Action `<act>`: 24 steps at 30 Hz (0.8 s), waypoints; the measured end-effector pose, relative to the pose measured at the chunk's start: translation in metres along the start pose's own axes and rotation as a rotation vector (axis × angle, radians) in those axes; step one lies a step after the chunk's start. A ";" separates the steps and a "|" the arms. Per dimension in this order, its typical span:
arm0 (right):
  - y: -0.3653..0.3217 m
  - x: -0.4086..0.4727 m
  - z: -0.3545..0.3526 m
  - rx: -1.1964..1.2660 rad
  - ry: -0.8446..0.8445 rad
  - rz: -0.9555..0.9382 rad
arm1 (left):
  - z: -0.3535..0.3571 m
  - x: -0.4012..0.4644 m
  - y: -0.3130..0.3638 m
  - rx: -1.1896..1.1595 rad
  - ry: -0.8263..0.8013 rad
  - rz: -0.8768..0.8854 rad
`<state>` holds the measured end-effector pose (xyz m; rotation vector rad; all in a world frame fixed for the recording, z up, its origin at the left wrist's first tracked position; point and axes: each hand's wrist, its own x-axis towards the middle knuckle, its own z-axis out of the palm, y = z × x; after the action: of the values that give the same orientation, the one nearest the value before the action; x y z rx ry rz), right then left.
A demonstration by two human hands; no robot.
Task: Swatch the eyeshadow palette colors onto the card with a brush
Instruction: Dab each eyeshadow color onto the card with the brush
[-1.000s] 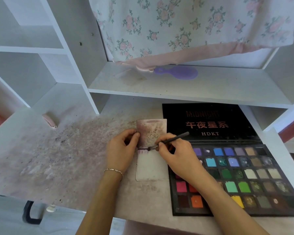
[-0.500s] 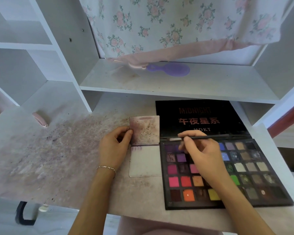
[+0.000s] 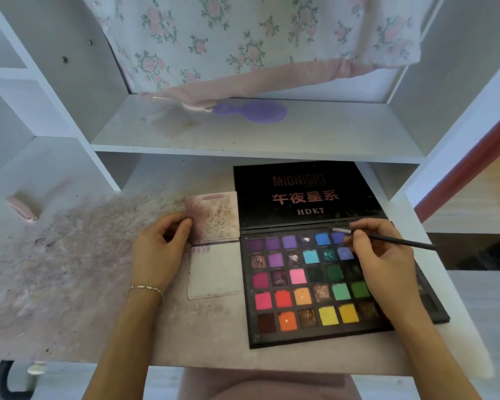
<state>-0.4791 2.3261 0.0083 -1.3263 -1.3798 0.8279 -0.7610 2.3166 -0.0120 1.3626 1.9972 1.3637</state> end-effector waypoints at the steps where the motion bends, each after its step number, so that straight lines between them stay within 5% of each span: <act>1: 0.002 0.000 0.000 -0.026 -0.002 -0.007 | 0.000 0.000 0.000 -0.005 0.000 -0.002; 24: 0.009 0.002 0.003 -0.206 -0.099 -0.033 | 0.000 0.001 -0.002 -0.004 -0.004 -0.004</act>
<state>-0.4787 2.3296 -0.0007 -1.4303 -1.5954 0.7538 -0.7621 2.3177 -0.0132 1.3578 1.9925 1.3615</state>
